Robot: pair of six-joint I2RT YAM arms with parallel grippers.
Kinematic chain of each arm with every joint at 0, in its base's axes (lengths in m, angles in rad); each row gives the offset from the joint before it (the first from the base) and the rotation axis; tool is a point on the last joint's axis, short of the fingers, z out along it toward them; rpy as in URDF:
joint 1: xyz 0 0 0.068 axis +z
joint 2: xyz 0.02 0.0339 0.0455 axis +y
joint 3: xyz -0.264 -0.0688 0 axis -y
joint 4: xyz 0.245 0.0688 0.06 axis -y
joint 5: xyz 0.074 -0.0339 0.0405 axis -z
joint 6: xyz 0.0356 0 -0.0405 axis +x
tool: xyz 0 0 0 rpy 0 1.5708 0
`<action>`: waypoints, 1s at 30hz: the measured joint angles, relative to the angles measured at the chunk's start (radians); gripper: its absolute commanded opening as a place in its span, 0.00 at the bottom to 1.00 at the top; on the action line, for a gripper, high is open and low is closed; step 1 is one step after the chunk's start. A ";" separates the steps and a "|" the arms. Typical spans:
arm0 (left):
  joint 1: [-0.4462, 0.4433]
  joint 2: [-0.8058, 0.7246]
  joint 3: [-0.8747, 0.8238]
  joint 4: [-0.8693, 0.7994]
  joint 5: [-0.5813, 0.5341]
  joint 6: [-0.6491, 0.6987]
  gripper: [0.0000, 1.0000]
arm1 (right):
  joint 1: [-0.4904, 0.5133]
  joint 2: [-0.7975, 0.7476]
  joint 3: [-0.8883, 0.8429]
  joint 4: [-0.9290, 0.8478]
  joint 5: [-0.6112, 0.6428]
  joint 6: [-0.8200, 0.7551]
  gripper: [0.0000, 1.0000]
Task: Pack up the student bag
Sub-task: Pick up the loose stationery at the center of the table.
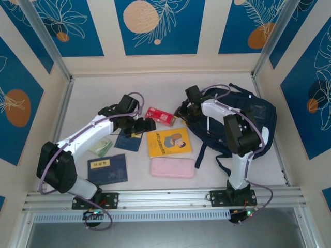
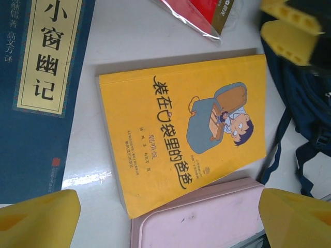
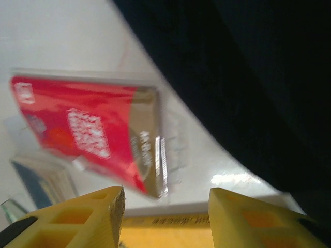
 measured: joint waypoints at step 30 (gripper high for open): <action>0.001 0.047 0.033 -0.021 0.056 0.038 1.00 | -0.021 0.024 -0.016 0.132 -0.117 0.010 0.00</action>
